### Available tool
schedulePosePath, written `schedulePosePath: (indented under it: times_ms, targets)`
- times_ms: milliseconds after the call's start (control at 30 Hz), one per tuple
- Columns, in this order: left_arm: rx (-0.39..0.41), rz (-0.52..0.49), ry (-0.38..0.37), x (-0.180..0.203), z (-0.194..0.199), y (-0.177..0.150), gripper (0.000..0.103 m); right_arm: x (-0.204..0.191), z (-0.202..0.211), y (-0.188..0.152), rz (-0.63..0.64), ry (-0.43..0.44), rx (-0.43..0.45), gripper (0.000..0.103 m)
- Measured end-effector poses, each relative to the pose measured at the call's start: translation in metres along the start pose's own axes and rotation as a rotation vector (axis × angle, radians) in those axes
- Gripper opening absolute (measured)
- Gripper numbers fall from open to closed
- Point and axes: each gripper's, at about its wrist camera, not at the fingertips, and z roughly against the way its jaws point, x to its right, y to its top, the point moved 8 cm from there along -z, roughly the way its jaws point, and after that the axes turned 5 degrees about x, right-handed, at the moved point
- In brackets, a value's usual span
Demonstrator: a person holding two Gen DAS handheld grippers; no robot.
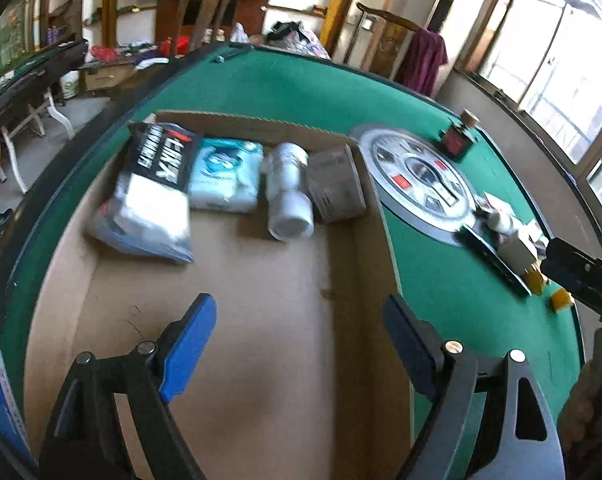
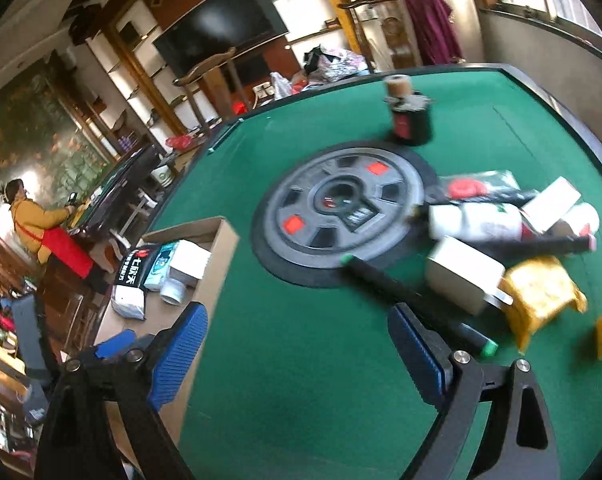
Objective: Organize objects
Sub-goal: 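Return to the pile and grasp the black marker with the left gripper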
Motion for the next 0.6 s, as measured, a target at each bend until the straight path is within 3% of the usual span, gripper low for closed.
schedulePosePath:
  times_ms: [167, 367, 600]
  targets:
    - [0.014, -0.002, -0.021, 0.017, 0.013, 0.005, 0.084, 0.033, 0.018, 0.005, -0.005, -0.051, 0.060, 0.095]
    - [0.026, -0.006, -0.123, 0.063, 0.031, 0.013, 0.087, 0.095, 0.046, 0.027, -0.043, -0.178, 0.168, 0.095]
    - [-0.063, -0.055, -0.194, 0.134, 0.000, 0.003, 0.088, 0.175, 0.076, 0.052, -0.103, -0.333, 0.280, 0.094]
